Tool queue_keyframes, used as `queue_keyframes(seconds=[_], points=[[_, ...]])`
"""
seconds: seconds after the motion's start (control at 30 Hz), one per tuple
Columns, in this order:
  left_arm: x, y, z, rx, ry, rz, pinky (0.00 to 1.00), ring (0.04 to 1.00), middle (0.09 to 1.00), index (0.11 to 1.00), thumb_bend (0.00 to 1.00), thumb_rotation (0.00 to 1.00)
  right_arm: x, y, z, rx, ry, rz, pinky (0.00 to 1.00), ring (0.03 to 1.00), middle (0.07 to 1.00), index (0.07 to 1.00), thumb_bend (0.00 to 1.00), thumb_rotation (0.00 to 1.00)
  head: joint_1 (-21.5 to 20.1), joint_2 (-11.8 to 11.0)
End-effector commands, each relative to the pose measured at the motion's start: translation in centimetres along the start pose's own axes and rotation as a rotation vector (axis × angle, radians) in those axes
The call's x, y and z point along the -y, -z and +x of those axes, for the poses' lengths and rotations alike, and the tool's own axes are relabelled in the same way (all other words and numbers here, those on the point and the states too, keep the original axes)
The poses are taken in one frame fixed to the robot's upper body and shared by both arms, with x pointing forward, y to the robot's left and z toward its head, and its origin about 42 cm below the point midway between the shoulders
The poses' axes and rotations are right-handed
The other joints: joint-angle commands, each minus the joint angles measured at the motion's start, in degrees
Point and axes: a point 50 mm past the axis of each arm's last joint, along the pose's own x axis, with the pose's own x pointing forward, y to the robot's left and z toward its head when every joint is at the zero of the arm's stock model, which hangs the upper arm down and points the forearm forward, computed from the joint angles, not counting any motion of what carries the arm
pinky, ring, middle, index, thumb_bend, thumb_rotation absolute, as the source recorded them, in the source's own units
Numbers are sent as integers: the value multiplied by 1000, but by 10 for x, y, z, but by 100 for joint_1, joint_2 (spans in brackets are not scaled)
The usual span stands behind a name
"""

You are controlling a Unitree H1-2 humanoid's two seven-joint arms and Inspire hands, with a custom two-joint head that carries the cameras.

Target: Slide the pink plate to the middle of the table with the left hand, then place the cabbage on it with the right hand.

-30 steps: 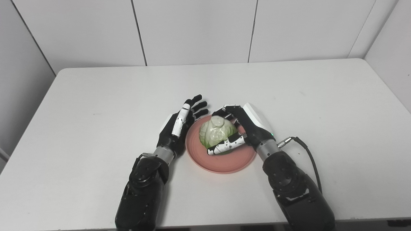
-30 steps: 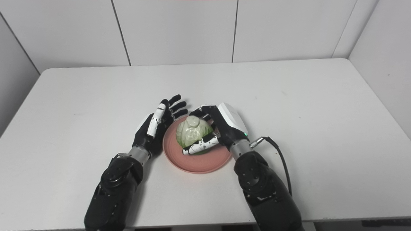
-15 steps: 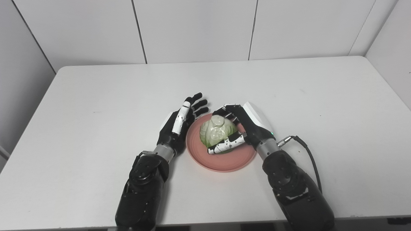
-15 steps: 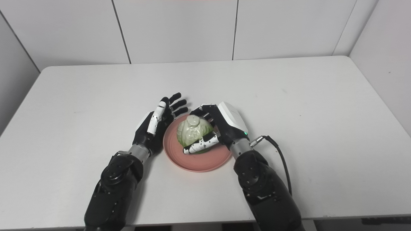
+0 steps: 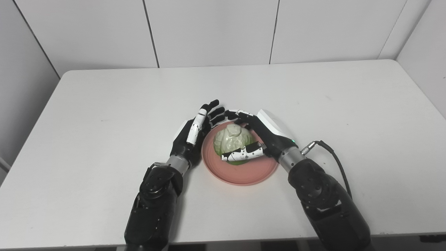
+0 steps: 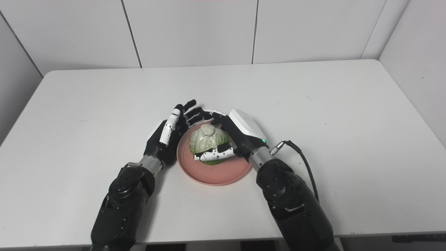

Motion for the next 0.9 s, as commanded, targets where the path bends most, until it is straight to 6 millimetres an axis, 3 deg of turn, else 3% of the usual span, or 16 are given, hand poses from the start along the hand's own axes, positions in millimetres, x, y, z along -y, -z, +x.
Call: queue_keyframes(seconds=[0.0, 0.27, 0.47, 0.63, 0.77, 0.87], points=[[-5, 19, -5, -110, -9, -6, 880, 893, 900, 901, 421, 1000, 17, -18, 6, 72, 37, -28, 715, 797, 828, 828, 1000, 332, 6, 6], [-6, 20, -5, -104, -9, -7, 867, 883, 897, 896, 422, 1000, 24, -20, 2, 81, 39, -49, 742, 815, 847, 860, 1000, 366, -13, -10], [-8, 21, -7, -90, -28, -30, 860, 892, 890, 890, 430, 1000, 37, -20, -7, 161, 157, -21, 767, 841, 876, 896, 1000, 461, -10, -47], [-12, 20, -10, -41, -58, -22, 860, 891, 900, 891, 444, 1000, 48, -13, -21, 177, 283, 25, 799, 888, 923, 948, 1000, 644, -22, -88], [-15, 19, -15, 19, -103, 2, 885, 916, 927, 921, 429, 1000, 49, -1, -33, 133, 349, 65, 862, 935, 968, 985, 906, 946, -31, -95], [-18, 19, -20, 55, -129, 14, 919, 936, 947, 944, 423, 1000, 46, 9, -41, 94, 373, 86, 902, 966, 990, 998, 882, 997, -36, -106]])
